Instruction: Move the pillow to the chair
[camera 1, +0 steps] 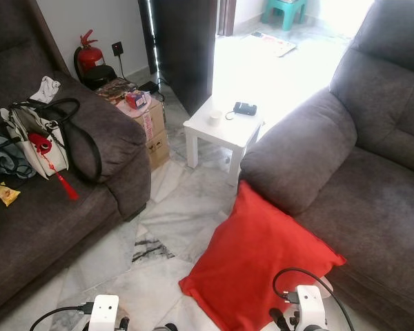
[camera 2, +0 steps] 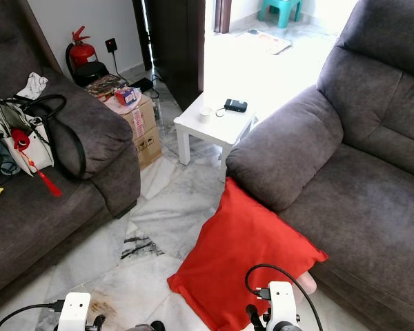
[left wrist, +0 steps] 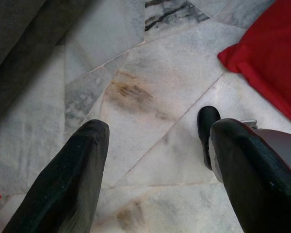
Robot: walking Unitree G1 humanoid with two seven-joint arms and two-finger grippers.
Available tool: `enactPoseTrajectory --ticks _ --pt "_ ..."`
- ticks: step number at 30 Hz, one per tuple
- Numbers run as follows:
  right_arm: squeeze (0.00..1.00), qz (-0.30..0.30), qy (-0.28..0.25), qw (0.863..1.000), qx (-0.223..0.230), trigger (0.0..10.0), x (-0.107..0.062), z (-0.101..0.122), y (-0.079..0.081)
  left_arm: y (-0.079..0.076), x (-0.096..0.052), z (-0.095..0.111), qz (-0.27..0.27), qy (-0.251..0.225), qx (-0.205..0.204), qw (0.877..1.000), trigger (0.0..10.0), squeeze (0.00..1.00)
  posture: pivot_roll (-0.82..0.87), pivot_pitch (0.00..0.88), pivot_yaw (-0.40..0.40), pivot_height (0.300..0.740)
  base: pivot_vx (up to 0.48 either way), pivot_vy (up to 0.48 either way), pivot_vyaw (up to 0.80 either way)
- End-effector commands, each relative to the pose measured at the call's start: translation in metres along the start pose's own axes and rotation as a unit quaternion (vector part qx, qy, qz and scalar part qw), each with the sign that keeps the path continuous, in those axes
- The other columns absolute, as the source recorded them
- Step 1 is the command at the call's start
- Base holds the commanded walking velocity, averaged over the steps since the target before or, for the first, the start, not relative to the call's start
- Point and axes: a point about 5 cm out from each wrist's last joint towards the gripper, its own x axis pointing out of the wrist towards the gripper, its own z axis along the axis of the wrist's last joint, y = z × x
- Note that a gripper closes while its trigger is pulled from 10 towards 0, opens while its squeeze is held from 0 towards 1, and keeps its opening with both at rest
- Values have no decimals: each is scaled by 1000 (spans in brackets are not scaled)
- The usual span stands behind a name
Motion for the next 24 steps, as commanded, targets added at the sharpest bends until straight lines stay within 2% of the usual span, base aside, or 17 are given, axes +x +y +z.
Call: enactPoseTrajectory --ticks 1,4,7,10,14,20,24 --pt "0 -2 -1 1000 1 10000 0 0 -1 3 -3 -9 -1 14 8 1000 10000 0 78 133 -16 740 0 0 0" --pt "0 -2 -5 1000 -12 10000 0 1 -1 2 -3 -9 -2 12 10 1000 10000 0 78 131 -17 740 0 0 0" --pt "0 -5 -8 1000 -9 10000 -1 1 -2 1 -3 -8 -2 11 11 1000 10000 0 78 130 -16 740 0 0 800" --pt "0 -1 -6 1000 -4 10000 -1 0 -1 1 -3 -8 -2 11 13 1000 10000 0 76 128 -16 740 0 -262 727" --pt "0 -1 -4 1000 3 10000 -1 0 -2 1 -3 -8 -3 12 13 1000 10000 0 76 128 -16 740 0 -262 0" --pt "0 2 0 1000 -12 10000 -1 -1 -1 -2 -3 -8 -6 11 11 1000 10000 0 75 117 -19 740 0 -261 0" --pt "0 3 0 1000 -12 10000 -1 -1 0 -2 -3 -8 -7 11 12 1000 10000 0 73 115 -20 740 0 -273 703"
